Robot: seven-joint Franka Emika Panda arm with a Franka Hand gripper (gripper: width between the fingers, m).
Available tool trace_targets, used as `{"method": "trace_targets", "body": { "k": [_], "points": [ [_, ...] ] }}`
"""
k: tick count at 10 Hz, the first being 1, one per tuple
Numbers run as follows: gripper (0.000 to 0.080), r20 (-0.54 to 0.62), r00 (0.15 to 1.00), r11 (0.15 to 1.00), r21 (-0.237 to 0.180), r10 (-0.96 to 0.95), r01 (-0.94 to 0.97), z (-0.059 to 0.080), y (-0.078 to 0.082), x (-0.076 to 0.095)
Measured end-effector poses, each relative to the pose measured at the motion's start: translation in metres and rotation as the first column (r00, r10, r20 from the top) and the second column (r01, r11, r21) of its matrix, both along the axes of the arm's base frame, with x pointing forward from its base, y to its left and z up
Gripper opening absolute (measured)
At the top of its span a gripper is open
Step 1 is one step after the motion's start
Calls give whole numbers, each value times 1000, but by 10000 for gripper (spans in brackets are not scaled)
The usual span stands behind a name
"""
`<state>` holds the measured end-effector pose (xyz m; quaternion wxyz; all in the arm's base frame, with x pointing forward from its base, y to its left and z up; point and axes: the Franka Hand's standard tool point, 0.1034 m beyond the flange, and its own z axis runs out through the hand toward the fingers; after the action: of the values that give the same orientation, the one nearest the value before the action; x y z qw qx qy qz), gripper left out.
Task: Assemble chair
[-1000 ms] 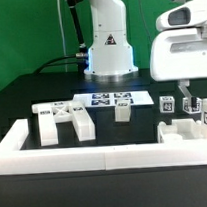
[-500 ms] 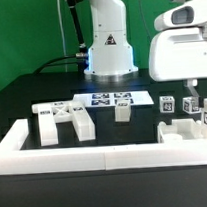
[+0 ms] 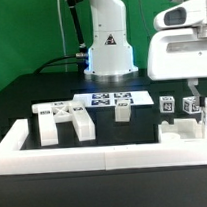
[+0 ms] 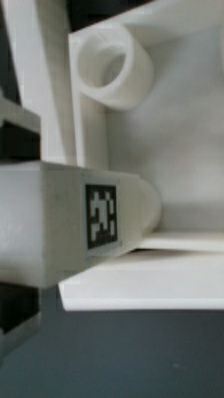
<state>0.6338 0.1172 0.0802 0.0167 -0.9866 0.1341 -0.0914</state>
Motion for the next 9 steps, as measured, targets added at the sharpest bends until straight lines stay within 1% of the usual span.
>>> {"method": "trace_targets", "body": {
  "k": [2, 5, 6, 7, 9],
  "points": [
    [288, -4, 992, 992, 14, -129, 129, 0, -7, -1],
    [290, -18, 954, 954, 26, -300, 300, 0, -21, -2],
    [291, -24, 930, 930, 31, -367, 367, 0, -25, -2],
    [293, -29, 886, 885, 32, -463, 464, 0, -32, -3],
    [294, -30, 829, 828, 30, -559, 560, 0, -42, -3]
  ]
}}
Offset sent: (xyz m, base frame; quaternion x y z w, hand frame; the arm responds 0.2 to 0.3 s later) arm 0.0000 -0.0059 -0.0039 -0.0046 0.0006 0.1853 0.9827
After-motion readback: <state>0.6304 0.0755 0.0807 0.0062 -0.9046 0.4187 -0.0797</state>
